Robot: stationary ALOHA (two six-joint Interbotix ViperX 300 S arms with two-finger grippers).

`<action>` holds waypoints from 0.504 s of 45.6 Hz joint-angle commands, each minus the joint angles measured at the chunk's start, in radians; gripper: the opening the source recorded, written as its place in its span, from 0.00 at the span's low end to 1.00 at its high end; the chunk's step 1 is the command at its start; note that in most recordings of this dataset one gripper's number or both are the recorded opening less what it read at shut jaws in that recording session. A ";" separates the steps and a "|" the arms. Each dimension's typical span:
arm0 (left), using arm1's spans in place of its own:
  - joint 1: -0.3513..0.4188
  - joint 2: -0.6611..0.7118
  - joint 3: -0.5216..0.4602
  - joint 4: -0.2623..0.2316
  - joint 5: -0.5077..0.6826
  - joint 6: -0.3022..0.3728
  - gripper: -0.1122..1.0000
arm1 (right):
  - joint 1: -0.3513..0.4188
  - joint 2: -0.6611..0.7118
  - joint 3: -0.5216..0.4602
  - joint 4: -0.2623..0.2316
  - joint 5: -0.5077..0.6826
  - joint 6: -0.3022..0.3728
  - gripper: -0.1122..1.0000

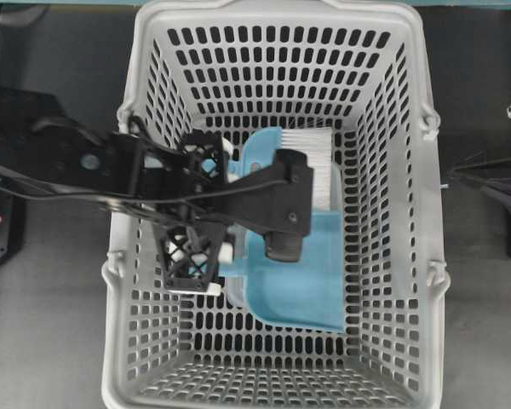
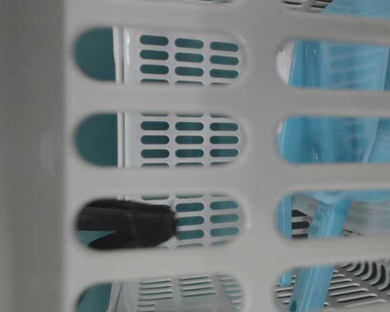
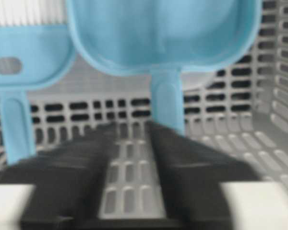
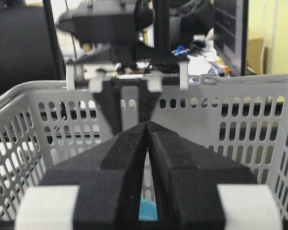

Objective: Pick up the dustpan from the shopping basket with the left arm.
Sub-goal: 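Lower the left gripper and close it on the blue dustpan handle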

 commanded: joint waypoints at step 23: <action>-0.048 0.133 0.055 0.003 -0.057 -0.014 0.91 | 0.005 0.005 0.006 0.005 -0.006 0.000 0.10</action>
